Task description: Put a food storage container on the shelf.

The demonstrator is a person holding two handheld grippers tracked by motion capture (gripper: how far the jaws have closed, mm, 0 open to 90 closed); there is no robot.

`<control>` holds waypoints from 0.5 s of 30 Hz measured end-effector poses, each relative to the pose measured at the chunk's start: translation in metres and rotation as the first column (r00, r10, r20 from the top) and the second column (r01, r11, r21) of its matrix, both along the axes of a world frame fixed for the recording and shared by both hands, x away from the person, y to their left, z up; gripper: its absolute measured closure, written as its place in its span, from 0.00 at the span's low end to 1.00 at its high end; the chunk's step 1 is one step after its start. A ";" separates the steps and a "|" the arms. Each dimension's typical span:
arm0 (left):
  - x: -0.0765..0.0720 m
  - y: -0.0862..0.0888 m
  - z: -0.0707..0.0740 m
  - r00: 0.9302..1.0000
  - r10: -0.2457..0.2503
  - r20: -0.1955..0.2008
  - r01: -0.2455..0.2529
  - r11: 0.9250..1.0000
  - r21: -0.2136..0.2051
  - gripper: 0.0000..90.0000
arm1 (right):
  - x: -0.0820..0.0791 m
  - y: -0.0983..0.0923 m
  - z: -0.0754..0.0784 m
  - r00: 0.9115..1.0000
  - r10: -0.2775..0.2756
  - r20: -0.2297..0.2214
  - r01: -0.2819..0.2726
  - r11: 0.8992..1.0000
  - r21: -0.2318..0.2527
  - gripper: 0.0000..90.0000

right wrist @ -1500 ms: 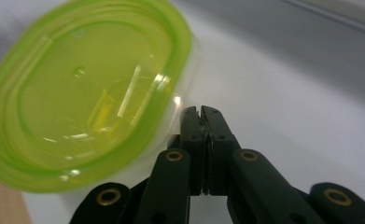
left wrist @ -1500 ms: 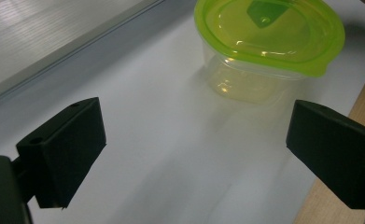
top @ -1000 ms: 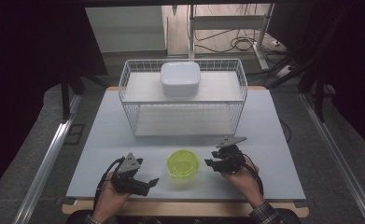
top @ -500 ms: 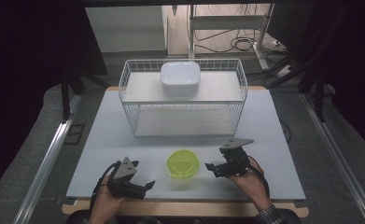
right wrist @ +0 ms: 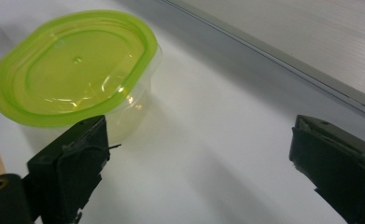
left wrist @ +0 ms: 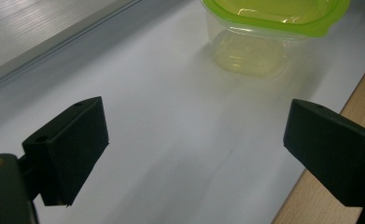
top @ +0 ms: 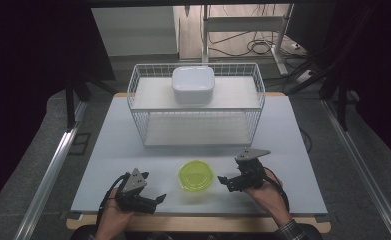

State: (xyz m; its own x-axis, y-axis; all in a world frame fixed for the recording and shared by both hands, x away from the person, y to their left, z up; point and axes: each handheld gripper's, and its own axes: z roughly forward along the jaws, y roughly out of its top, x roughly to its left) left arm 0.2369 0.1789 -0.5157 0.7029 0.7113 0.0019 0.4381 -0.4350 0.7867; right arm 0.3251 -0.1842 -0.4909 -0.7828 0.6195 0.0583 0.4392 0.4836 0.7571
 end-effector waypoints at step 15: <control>0.000 -0.002 0.000 1.000 -0.003 0.005 0.003 1.000 0.002 0.07 | 0.003 0.006 0.011 0.994 -0.005 -0.105 0.012 0.998 0.069 0.18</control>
State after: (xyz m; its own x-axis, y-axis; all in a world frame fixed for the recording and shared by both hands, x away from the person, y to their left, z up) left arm 0.2366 0.1773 -0.5158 0.7051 0.7091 0.0065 0.4330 -0.4377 0.7880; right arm 0.3277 -0.1779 -0.4800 -0.7649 0.6178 0.1823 0.5215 0.4278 0.7383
